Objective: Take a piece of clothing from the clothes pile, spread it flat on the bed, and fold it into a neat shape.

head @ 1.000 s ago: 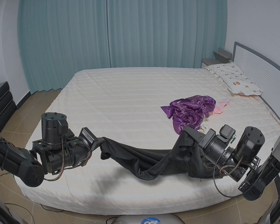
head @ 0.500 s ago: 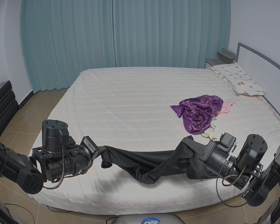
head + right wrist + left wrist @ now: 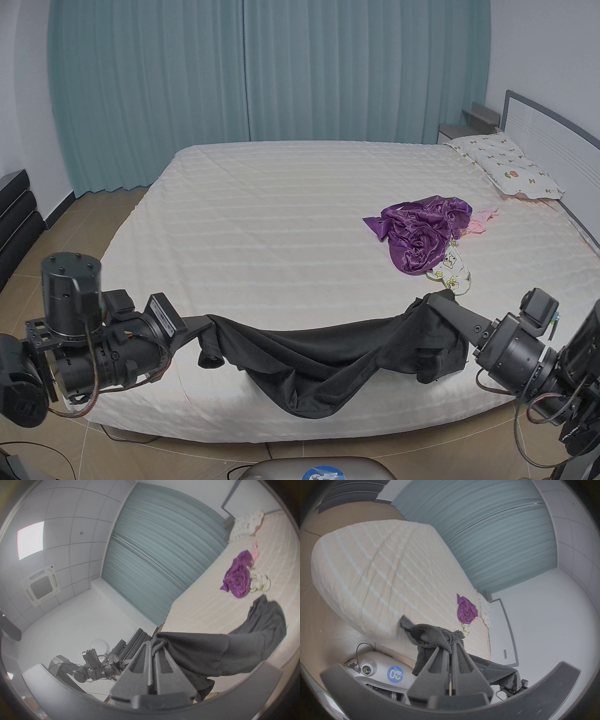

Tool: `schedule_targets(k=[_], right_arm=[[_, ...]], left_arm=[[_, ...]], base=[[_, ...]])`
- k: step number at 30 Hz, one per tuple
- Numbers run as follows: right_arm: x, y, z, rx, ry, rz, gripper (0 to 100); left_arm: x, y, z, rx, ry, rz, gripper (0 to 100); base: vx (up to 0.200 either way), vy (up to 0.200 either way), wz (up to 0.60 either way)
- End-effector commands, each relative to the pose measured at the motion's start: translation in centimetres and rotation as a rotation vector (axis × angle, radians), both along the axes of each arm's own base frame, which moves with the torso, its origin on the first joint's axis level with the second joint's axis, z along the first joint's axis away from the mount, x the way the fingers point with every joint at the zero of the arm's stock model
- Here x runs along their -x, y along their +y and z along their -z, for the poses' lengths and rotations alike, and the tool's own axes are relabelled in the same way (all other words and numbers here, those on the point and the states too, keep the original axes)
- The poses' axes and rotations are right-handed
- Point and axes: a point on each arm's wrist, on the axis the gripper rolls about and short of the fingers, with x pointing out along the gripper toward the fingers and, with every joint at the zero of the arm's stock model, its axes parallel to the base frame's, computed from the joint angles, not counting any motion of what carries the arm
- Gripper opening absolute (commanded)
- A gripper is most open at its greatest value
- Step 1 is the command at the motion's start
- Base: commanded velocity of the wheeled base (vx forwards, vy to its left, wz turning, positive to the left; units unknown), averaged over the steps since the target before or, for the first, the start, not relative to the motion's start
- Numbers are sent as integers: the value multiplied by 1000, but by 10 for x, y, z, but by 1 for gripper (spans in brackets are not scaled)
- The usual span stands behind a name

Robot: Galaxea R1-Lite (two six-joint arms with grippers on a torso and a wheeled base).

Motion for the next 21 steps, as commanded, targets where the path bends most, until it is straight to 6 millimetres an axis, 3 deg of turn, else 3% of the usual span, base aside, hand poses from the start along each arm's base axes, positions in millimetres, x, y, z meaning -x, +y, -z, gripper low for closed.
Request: schedule_targets(k=[1,7,9,12,13,18,21], right_arm=[[39,-34,-79,-144,-261,42,0],[72,-70,-160,-199,-297,60,0],[74,-75,-183,-256,-332,76,0],[61,-68,-210,-293,-357,106,0],[61,-68,-210,-293,-357,106,0],[-4,-45,-227,-259,-318,213,0],[-67,-36,-208,-166,-231,278,0]], left_arm=[[33,19,-54,114,-202,6,0],[42,25,-102,178,-305,7,0],[41,25,-116,183,-312,-1,0],[31,23,-129,179,-313,-38,0],[31,23,-129,179,-313,-38,0],[-8,24,-129,180,-263,-168,0],[-34,14,-106,134,-157,-180,0]], base=[[0,0,0],[0,0,0],[0,0,0],[0,0,0],[0,0,0],[0,0,0],[0,0,0]])
